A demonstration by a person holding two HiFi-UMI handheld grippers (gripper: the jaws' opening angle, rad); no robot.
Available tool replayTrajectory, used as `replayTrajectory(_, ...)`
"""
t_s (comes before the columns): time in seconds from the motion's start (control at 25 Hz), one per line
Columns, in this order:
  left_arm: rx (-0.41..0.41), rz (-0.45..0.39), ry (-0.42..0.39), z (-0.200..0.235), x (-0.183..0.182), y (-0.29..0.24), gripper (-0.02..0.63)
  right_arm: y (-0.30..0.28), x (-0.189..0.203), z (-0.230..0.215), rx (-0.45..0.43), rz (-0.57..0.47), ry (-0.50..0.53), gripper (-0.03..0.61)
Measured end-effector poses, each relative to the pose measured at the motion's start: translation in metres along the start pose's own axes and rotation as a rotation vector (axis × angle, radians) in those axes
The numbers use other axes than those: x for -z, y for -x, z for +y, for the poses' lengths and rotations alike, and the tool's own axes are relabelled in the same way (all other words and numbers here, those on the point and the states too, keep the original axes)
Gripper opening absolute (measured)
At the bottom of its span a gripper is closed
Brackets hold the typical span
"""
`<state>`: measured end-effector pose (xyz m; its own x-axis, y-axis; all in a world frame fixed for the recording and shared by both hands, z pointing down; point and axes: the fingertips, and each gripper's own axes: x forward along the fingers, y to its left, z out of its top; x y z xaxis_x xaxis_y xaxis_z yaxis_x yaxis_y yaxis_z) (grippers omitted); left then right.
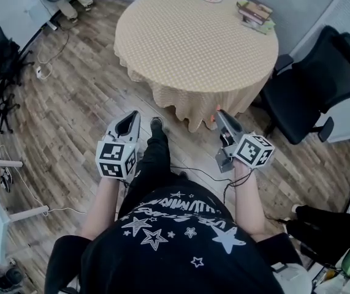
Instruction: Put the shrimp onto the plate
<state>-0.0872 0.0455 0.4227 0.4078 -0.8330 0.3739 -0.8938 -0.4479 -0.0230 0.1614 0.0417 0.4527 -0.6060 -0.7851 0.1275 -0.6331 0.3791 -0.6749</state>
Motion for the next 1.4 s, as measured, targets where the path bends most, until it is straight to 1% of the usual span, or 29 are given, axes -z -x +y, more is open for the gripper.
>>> replayTrajectory(0.12, 0.006, -0.002, -0.009, 0.02, -0.004, -0.02, 0.009, -0.017, -0.006, -0.01, 0.018, -0.001, 0.0, 0.071)
replayTrajectory(0.24, -0.003, -0.016, 0.005, 0.046, -0.011, -0.047, 0.009, -0.042, -0.015, -0.021, 0.038, 0.001, 0.004, 0.071)
replayTrajectory(0.4, 0.003, -0.01, 0.029, 0.078, -0.016, -0.091, 0.009, -0.087, -0.026, -0.036, 0.053, 0.032, 0.006, 0.071)
replayTrajectory(0.52, 0.023, 0.001, 0.046, 0.104, -0.018, -0.125, 0.009, -0.125, -0.043, -0.047, 0.071, 0.031, 0.016, 0.071)
replayTrajectory(0.68, 0.043, -0.018, 0.052, 0.144, -0.037, -0.173, 0.009, -0.178, -0.069, -0.066, 0.101, 0.017, 0.013, 0.071)
replayTrajectory(0.8, 0.054, -0.024, 0.064, 0.177, -0.057, -0.212, 0.009, -0.219, -0.093, -0.071, 0.108, 0.003, 0.011, 0.071)
replayTrajectory(0.96, 0.1, -0.023, 0.059, 0.203, -0.081, -0.254, 0.009, -0.264, -0.12, -0.074, 0.131, 0.0, 0.022, 0.071)
replayTrajectory(1.08, 0.137, -0.018, 0.046, 0.221, -0.093, -0.281, 0.009, -0.291, -0.131, -0.084, 0.166, -0.004, 0.003, 0.071)
replayTrajectory(1.2, 0.174, -0.009, 0.058, 0.241, -0.1, -0.307, 0.009, -0.317, -0.14, -0.09, 0.204, 0.0, -0.004, 0.071)
replayTrajectory(1.32, 0.215, 0.006, 0.052, 0.251, -0.107, -0.334, 0.009, -0.338, -0.152, -0.097, 0.235, -0.006, -0.019, 0.071)
replayTrajectory(1.4, 0.245, -0.002, 0.042, 0.256, -0.115, -0.348, 0.009, -0.35, -0.16, -0.098, 0.243, -0.016, -0.018, 0.071)
